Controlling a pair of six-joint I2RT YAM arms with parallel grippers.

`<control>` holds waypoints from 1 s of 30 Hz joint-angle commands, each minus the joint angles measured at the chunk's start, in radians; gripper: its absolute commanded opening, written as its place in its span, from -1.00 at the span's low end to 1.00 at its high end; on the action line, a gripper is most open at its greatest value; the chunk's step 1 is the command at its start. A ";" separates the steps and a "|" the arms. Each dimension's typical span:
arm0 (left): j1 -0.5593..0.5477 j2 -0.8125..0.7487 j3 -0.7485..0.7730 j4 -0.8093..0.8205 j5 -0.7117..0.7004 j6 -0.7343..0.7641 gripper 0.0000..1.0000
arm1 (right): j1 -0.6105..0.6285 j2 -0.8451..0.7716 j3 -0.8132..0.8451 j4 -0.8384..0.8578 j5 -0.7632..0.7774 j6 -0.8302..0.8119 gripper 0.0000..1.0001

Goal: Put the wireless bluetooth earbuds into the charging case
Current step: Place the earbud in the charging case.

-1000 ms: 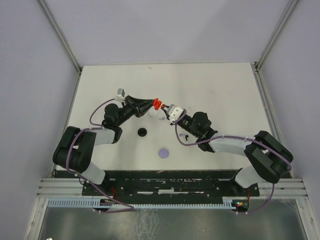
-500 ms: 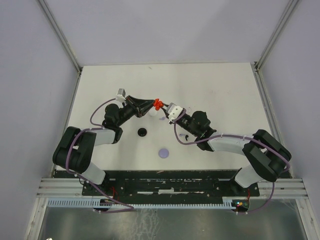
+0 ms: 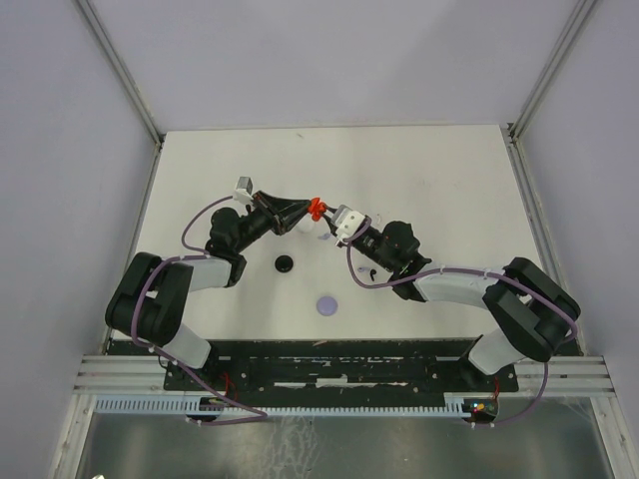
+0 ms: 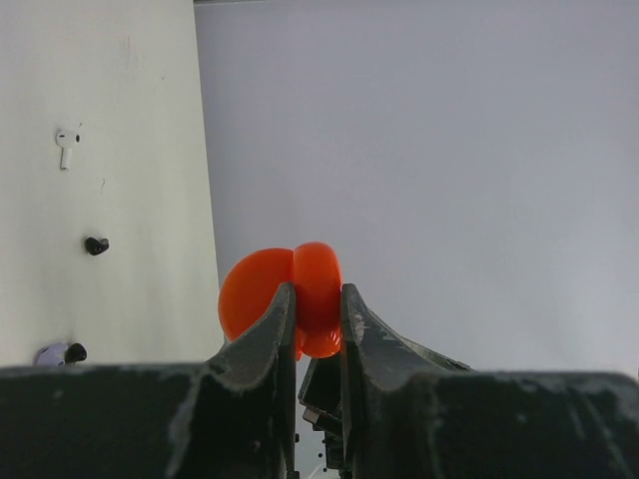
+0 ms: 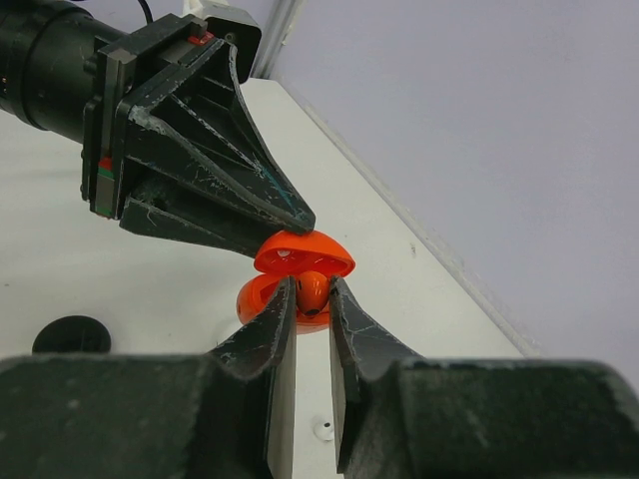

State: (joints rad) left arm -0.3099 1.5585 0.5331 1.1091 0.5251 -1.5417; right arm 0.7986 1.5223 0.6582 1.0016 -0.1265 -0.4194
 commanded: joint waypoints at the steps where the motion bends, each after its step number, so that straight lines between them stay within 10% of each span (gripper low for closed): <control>1: -0.005 -0.020 0.001 0.055 -0.006 0.020 -0.94 | 0.005 0.005 0.039 0.061 0.017 0.009 -0.97; 30: -0.004 -0.002 0.036 0.087 -0.004 -0.025 -0.94 | 0.005 -0.001 0.008 0.058 0.034 0.017 -0.94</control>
State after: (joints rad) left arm -0.3099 1.5585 0.5339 1.1187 0.5247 -1.5429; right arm 0.7986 1.5234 0.6579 1.0016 -0.1104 -0.4191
